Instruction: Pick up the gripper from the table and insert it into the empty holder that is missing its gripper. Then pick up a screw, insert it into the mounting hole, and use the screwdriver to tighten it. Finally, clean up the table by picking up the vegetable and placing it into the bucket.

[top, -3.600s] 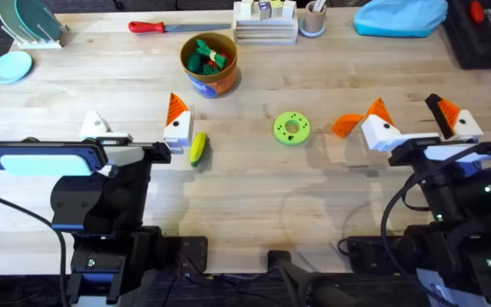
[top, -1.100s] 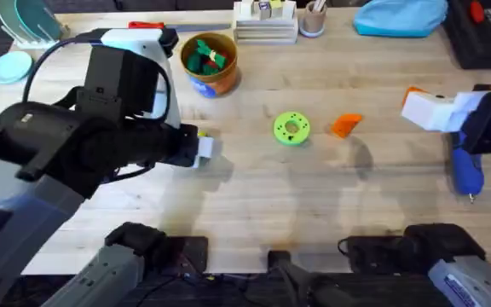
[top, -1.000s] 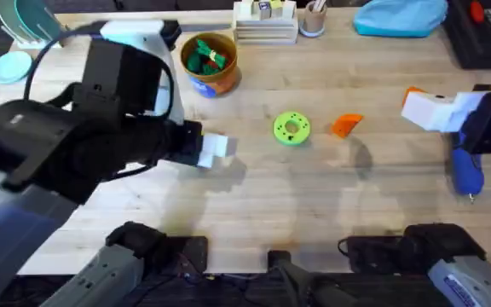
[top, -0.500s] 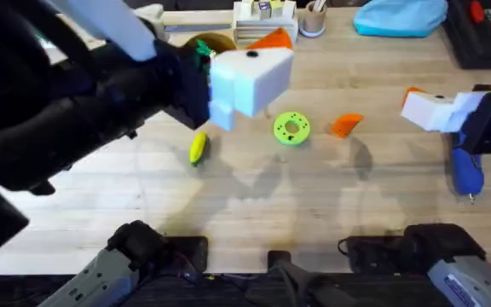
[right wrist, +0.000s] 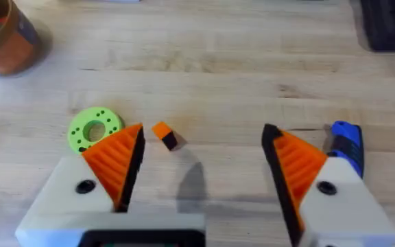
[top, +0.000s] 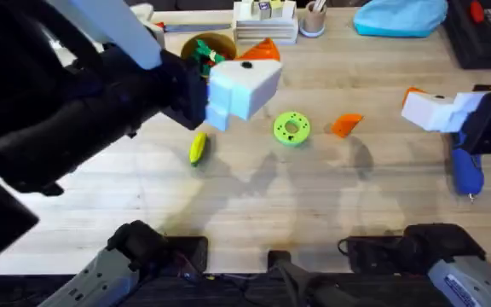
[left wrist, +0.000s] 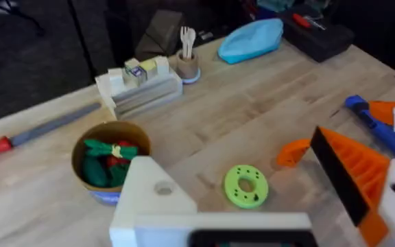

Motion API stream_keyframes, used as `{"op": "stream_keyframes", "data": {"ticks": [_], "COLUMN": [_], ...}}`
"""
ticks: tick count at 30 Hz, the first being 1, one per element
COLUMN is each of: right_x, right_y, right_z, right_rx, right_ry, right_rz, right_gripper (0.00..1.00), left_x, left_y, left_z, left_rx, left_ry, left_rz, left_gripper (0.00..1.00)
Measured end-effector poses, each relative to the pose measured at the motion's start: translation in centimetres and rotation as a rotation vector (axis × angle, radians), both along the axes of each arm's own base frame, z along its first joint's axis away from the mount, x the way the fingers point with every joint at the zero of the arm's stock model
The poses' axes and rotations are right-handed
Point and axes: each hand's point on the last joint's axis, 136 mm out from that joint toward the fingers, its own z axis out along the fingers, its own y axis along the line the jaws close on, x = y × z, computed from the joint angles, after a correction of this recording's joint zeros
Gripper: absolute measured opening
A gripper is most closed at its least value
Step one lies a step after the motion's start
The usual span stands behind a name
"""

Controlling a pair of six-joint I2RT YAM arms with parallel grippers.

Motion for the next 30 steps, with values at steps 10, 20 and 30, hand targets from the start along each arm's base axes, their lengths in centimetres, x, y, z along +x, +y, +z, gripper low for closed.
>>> {"op": "stream_keyframes", "data": {"ticks": [10,20,30], "right_x": [0.0,0.0,0.0], "right_y": [0.0,0.0,0.0], "right_z": [0.0,0.0,0.0], "right_rx": [0.0,0.0,0.0], "right_ry": [0.0,0.0,0.0], "right_rz": [0.0,0.0,0.0], "right_gripper": [0.991,0.991,0.991], "left_x": [-2.2,-3.4,-2.9], "left_y": [1.7,1.5,1.3], "left_z": [-4.1,-10.8,-16.8], "left_rx": [-0.025,-0.176,-0.138], "left_ry": [-0.32,-0.415,-0.221], "left_rz": [-0.027,-0.062,-0.104], "left_gripper": [0.993,0.992,0.993]}}
